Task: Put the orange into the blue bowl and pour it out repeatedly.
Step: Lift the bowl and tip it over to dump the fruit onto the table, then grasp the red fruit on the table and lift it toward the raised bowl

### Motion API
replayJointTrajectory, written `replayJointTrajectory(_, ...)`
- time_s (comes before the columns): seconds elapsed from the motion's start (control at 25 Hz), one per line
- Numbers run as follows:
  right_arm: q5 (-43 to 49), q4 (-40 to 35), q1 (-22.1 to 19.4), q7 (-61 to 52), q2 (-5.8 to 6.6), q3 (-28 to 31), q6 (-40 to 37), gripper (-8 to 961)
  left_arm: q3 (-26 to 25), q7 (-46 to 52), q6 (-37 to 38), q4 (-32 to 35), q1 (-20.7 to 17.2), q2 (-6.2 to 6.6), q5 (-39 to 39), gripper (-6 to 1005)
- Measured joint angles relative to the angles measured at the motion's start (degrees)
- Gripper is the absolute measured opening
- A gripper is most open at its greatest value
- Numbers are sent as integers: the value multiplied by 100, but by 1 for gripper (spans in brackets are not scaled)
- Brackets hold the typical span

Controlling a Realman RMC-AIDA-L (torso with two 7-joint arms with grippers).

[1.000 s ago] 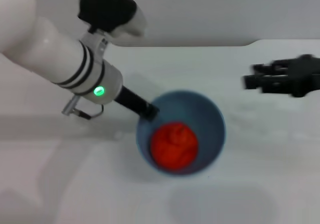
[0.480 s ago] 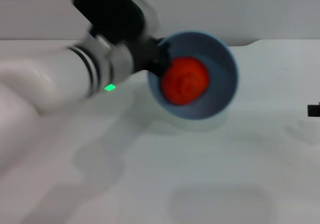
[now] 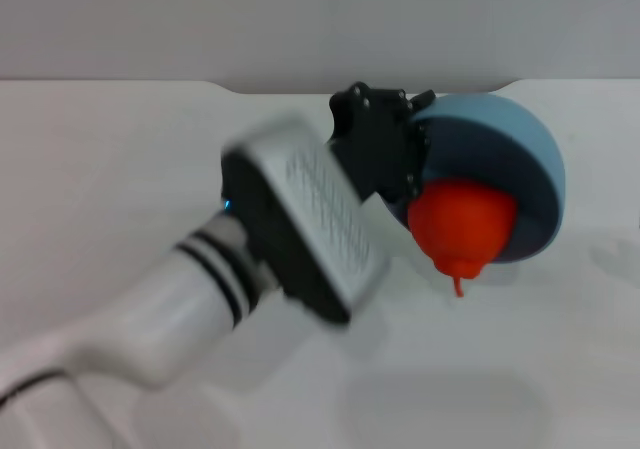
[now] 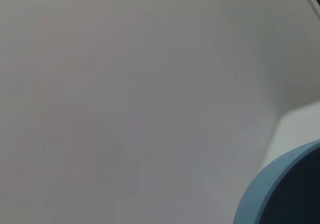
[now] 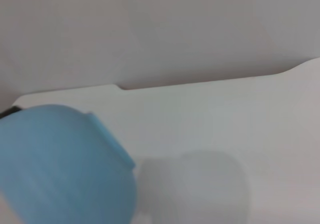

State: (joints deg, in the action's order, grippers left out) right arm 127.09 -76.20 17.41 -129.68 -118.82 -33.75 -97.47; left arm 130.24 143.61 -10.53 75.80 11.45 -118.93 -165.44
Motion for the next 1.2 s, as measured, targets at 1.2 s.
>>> replayJointTrajectory(1.2, -30, 390, 107, 56, 14, -261, 228, 459, 537, -3857, -1718, -182, 208, 60, 4822, 0)
